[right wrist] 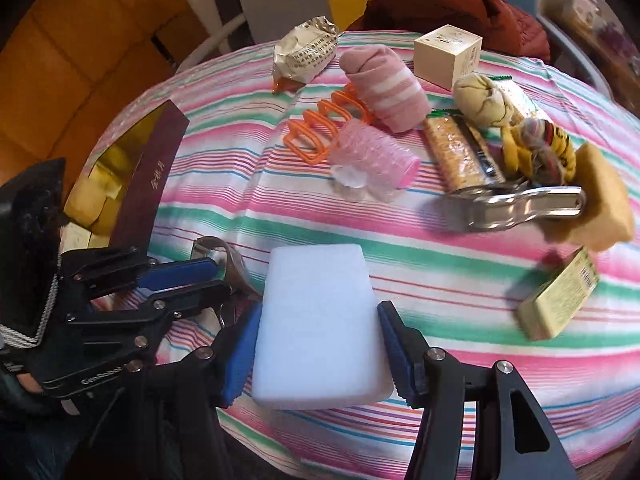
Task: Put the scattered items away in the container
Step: 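Grasp the silver metal clip with the left tool while the right tool lifts the foam block, then lower the foam block into the tin with the right tool while the left tool drops the clip in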
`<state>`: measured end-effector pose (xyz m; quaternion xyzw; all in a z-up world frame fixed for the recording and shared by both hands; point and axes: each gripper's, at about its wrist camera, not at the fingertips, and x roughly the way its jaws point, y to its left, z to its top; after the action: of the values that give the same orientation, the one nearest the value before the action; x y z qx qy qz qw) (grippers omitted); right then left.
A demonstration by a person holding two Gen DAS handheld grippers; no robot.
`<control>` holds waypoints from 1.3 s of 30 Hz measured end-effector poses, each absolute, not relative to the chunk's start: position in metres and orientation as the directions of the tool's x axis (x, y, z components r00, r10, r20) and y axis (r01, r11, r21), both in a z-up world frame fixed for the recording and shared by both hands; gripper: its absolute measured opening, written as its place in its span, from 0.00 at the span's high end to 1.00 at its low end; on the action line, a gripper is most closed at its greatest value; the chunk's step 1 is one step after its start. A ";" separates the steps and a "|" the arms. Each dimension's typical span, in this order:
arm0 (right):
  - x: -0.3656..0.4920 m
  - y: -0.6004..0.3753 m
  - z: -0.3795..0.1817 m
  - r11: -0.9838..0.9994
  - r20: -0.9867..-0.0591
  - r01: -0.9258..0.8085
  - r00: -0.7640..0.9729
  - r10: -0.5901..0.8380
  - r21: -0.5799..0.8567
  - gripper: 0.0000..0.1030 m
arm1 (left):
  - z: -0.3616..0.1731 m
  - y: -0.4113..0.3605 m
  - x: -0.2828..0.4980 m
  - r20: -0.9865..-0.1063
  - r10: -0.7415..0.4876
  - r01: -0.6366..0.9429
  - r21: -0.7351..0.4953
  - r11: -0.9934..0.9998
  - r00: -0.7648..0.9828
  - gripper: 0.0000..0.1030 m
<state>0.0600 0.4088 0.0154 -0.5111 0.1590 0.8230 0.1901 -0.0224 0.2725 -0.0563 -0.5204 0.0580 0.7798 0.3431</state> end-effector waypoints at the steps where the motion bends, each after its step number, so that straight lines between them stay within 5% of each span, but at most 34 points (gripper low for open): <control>1: 0.060 0.408 0.013 -0.872 -0.901 -0.485 -0.406 0.156 0.068 0.43 | -0.060 0.274 -0.024 -0.852 0.473 -0.594 -0.265 -0.760 -0.226 0.82; 13: 0.063 0.404 0.014 -0.855 -0.884 -0.518 -0.414 0.219 0.031 0.43 | -0.058 0.280 -0.012 -0.862 0.462 -0.655 -0.228 -0.720 -0.208 0.69; 22: 0.073 0.407 0.017 -0.855 -0.859 -0.519 -0.445 0.254 0.016 0.44 | -0.074 0.295 -0.009 -0.891 0.367 -0.666 -0.104 -0.738 -0.268 0.79; 39: 0.043 0.372 0.044 -0.914 -0.797 -0.401 -0.571 0.195 0.064 0.44 | 0.007 0.194 -0.016 -0.772 0.447 -0.526 -0.174 -0.833 -0.452 0.82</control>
<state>0.0434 0.3724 0.0441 -0.4307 0.1195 0.8783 0.1695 -0.0163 0.1943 0.0067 -0.4387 0.0451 0.8508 0.2857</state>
